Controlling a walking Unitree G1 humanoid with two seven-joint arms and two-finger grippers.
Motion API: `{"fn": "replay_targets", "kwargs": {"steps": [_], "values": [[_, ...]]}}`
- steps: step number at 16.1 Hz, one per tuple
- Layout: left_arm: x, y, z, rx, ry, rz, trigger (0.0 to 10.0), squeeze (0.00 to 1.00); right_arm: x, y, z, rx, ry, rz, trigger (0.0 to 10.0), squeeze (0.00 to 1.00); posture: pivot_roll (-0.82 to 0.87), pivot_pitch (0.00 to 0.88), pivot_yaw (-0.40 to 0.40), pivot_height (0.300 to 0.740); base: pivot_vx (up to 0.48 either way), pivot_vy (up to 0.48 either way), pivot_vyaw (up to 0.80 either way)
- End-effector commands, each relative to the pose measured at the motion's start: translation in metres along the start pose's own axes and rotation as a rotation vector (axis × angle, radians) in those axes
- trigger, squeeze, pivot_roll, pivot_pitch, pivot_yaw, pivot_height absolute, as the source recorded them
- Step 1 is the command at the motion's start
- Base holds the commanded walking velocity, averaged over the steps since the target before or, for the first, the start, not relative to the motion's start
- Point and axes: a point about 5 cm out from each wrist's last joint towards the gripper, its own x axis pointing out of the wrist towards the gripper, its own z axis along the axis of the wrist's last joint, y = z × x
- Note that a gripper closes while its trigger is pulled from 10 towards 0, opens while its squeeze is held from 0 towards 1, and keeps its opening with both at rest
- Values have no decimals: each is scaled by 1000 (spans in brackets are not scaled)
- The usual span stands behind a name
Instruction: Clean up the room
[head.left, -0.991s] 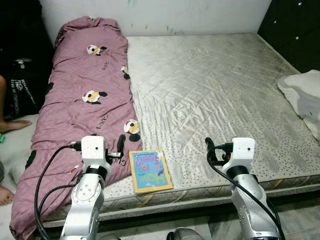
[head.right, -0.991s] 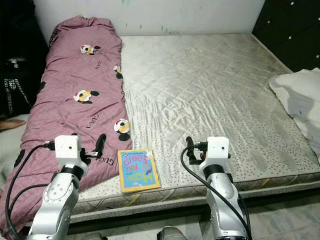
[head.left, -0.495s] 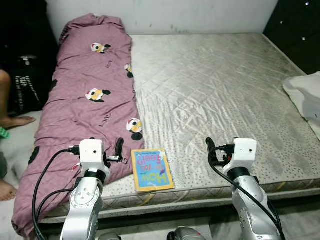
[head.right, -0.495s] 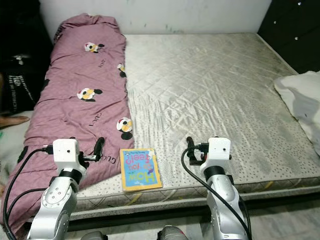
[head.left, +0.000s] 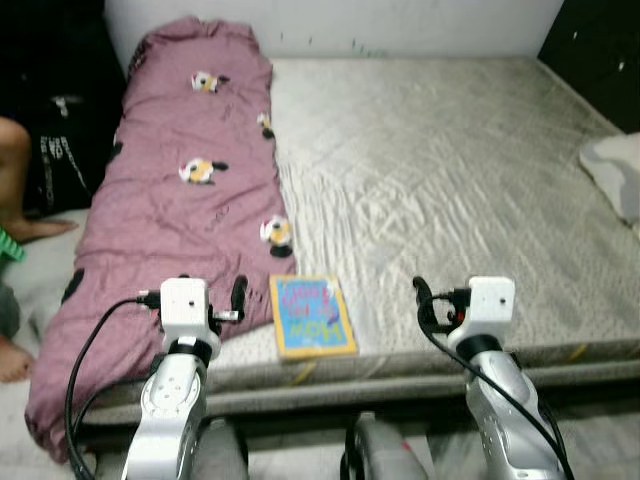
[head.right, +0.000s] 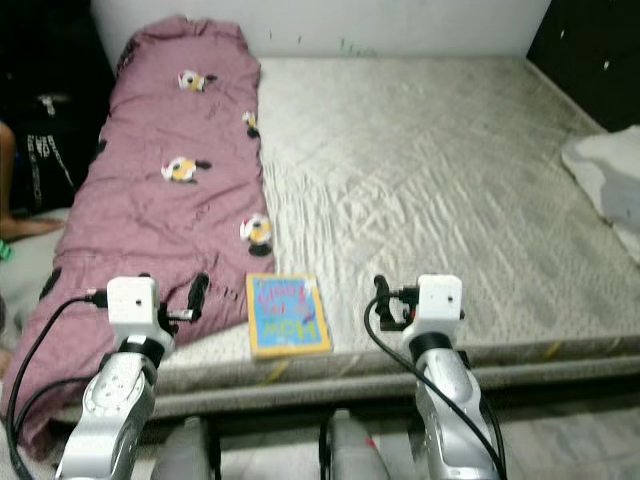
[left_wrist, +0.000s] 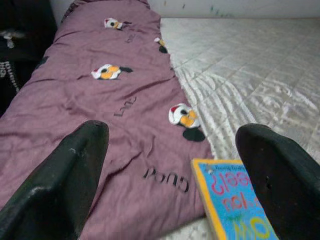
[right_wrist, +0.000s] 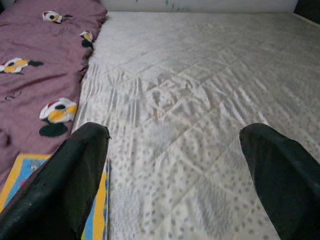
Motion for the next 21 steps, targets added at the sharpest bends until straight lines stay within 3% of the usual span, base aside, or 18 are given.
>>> {"fn": "replay_targets", "kwargs": {"steps": [1, 9, 16, 21], "values": [[-1, 1, 0, 5, -2, 5, 10000, 0, 0, 0, 2, 2, -5, 6, 10000, 0, -51, 73, -23, 642, 0, 0, 0], [-2, 1, -2, -6, 6, 13, 10000, 0, 0, 0, 2, -4, 1, 23, 10000, 0, -52, 71, -30, 642, 0, 0, 0], [-2, -1, -2, -6, 10, 12, 10000, 0, -1, 1, 3, 1, -4, 32, 10000, 0, -54, 78, -32, 558, 0, 0, 0], [-2, 0, -1, -12, 3, 14, 10000, 0, -1, 1, 3, -1, -4, 32, 10000, 0, -51, 79, -34, 558, 0, 0, 0]]}}
